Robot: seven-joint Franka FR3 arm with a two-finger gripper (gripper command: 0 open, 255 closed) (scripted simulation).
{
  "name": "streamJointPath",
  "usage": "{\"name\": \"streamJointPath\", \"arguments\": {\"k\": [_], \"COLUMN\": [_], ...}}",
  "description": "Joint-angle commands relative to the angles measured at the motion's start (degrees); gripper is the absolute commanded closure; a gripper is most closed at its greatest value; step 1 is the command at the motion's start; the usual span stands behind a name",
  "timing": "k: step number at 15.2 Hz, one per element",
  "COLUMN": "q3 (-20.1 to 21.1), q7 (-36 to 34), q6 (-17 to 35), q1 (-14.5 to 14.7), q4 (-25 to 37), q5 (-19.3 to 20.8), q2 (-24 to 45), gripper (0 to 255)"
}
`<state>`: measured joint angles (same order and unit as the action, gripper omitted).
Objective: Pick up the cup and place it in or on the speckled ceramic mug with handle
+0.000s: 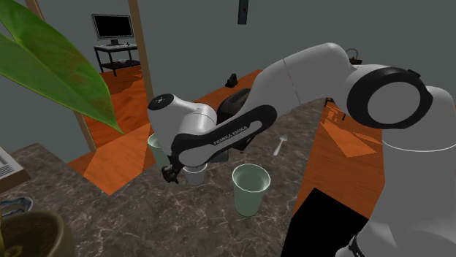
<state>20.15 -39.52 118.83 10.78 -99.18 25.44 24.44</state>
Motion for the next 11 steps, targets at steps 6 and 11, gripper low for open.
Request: {"name": "streamJointPath", "arguments": {"k": [6, 11], "q3": [0.0, 0.0], "q7": [-0.1, -0.1], "q6": [0.2, 0.2], "q1": [0.0, 0.0], "q4": [-0.1, -0.1], "q5": [0.1, 0.1], "q2": [0.1, 0.1], "gripper": [0, 255]}}
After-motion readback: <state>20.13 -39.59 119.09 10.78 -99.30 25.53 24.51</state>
